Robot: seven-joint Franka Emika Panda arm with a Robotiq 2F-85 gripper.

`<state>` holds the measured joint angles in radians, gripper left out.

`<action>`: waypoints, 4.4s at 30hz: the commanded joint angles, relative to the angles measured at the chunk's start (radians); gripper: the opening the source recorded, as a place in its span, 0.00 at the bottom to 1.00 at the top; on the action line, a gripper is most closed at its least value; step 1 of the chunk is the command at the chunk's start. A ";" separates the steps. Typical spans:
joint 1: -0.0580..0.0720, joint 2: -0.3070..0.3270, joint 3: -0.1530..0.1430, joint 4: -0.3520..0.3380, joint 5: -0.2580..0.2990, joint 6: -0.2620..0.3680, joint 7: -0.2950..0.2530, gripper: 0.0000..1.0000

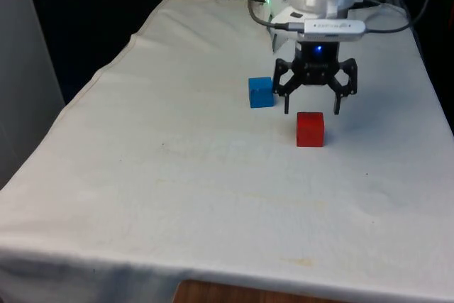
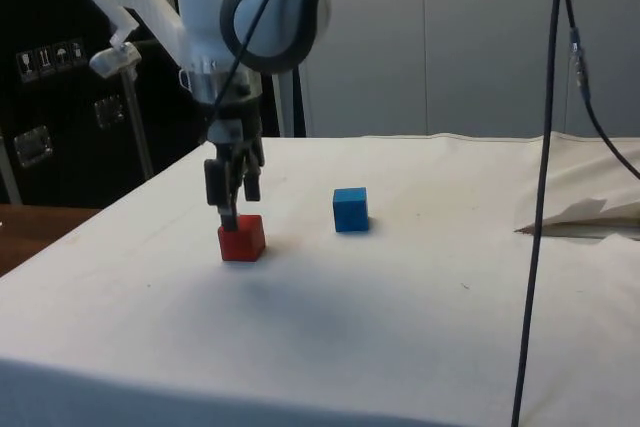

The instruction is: Stack the two cubes.

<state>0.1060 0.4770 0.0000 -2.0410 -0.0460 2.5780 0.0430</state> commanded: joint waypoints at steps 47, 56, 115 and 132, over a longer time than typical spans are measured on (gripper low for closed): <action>0.000 0.061 -0.023 0.004 0.001 0.078 -0.002 0.01; -0.001 0.007 -0.022 0.005 0.003 0.004 -0.002 0.01; -0.012 -0.441 -0.067 -0.377 0.008 -0.053 -0.062 0.01; -0.019 -0.422 -0.101 -0.469 0.010 0.096 -0.108 0.01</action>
<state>0.0900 0.0530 -0.0980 -2.5030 -0.0450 2.6550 -0.0480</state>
